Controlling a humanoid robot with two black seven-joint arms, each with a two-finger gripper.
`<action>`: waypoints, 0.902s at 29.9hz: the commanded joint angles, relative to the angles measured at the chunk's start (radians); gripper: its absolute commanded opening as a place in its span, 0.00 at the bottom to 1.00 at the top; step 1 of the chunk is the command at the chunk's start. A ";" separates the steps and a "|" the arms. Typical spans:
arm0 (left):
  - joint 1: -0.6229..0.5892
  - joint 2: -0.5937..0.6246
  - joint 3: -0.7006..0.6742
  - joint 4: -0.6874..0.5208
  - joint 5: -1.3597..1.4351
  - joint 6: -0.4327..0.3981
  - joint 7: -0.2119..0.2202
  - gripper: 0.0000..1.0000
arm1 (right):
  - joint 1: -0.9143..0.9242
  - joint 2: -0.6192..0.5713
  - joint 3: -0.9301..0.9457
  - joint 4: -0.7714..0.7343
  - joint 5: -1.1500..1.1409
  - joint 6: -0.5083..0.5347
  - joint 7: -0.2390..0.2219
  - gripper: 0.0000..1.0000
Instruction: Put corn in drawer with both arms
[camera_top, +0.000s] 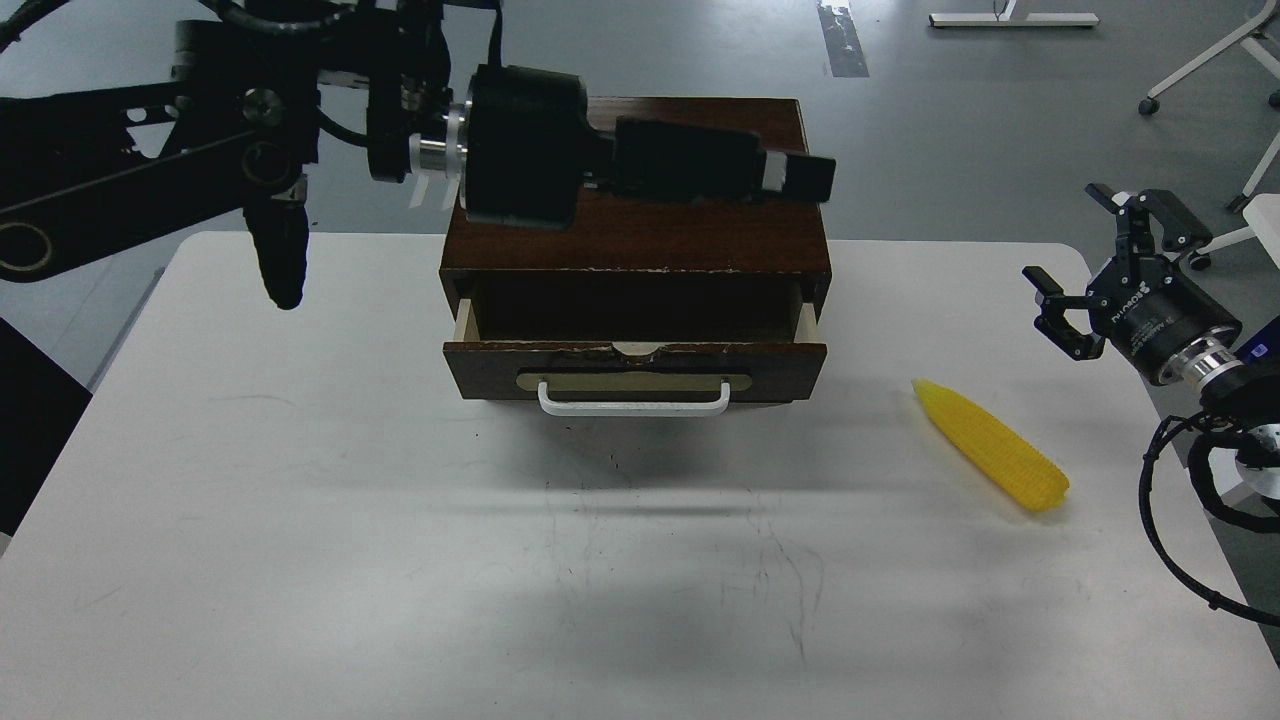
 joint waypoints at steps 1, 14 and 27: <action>0.108 0.034 -0.032 0.091 -0.219 0.000 -0.001 0.98 | 0.000 -0.001 0.000 0.000 0.000 0.000 0.000 1.00; 0.506 0.067 -0.244 0.350 -0.571 0.107 -0.001 0.98 | 0.006 -0.024 0.001 0.003 -0.002 0.000 0.000 1.00; 0.715 0.036 -0.351 0.377 -0.558 0.102 -0.001 0.98 | 0.150 -0.193 0.008 0.063 -0.438 0.000 0.000 1.00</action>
